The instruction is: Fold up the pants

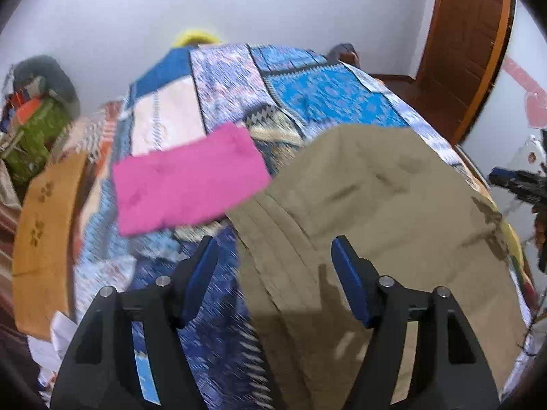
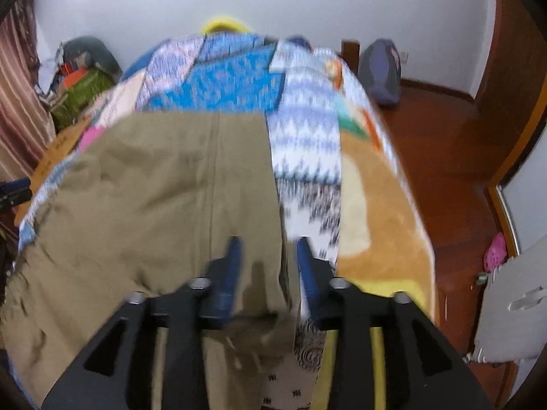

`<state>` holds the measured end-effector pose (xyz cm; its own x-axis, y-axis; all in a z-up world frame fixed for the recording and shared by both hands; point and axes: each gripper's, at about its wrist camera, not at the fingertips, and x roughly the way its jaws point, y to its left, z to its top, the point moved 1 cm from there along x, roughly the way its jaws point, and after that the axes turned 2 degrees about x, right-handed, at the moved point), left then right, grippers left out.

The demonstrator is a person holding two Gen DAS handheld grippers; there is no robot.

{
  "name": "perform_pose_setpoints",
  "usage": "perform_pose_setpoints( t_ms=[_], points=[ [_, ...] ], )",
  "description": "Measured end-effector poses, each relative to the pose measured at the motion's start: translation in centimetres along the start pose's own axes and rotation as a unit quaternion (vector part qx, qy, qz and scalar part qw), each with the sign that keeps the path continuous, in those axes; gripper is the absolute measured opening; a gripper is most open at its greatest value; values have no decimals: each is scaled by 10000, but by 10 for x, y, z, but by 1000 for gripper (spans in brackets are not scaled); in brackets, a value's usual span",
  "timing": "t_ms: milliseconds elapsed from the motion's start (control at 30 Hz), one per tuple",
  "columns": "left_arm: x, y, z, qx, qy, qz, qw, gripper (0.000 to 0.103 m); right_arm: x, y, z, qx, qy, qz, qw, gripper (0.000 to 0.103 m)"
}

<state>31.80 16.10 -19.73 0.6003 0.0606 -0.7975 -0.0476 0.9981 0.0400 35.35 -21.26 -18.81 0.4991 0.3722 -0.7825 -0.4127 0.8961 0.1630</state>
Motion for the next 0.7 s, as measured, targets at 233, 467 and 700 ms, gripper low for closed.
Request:
perform_pose_setpoints(
  t_ms=[233, 467, 700],
  points=[
    [47, 24, 22, -234, 202, 58, 9995, 69, 17, 10, 49, 36, -256, 96, 9996, 61],
    [103, 41, 23, -724, 757, -528, 9931, 71, 76, 15, 80, -201, -122, 27, 9997, 61],
    [128, 36, 21, -842, 1004, -860, 9876, 73, 142, 19, 93, -167, 430, 350, 9983, 61]
  ],
)
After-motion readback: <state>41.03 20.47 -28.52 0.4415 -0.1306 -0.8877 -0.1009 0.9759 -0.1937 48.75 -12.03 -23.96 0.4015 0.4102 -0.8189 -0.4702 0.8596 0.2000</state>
